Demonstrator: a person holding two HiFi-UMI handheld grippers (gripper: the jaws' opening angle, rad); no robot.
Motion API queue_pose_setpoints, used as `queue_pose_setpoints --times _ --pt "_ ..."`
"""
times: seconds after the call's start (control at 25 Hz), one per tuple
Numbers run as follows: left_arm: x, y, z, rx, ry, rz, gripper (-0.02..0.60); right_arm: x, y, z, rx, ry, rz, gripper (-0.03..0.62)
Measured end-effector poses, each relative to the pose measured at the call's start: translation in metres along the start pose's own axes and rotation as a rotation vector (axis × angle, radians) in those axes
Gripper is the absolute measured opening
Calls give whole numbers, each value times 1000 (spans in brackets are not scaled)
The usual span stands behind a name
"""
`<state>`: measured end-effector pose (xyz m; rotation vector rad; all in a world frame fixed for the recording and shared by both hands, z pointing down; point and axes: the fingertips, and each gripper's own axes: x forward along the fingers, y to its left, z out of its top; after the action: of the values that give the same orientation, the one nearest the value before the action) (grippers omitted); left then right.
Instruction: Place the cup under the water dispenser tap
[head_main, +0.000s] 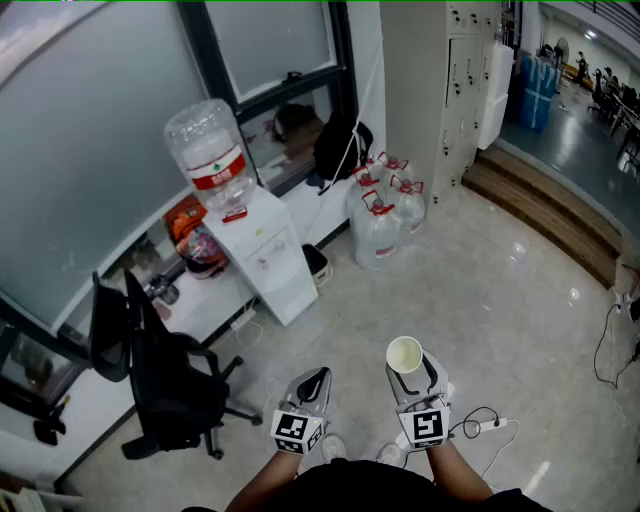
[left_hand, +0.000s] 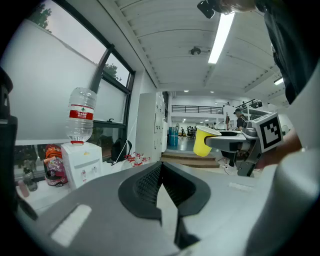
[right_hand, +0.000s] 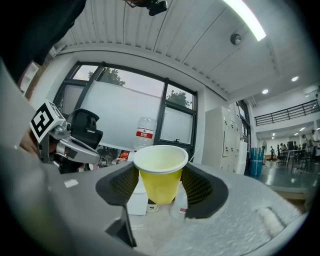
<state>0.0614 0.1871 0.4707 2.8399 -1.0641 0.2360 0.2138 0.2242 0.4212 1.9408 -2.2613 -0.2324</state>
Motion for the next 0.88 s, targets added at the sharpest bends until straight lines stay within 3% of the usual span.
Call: queue_pose_setpoints --times 0.28,0.6,0.88 --pt "-8 18 1 2 -17 -5 17 10 18 -7 35 -5 -10 272" --pt "-26 50 2 3 -41 -10 17 26 45 13 42 -46 -8 278" --pt "-45 98 11 -3 -79 38 17 47 77 24 44 -60 3 278"
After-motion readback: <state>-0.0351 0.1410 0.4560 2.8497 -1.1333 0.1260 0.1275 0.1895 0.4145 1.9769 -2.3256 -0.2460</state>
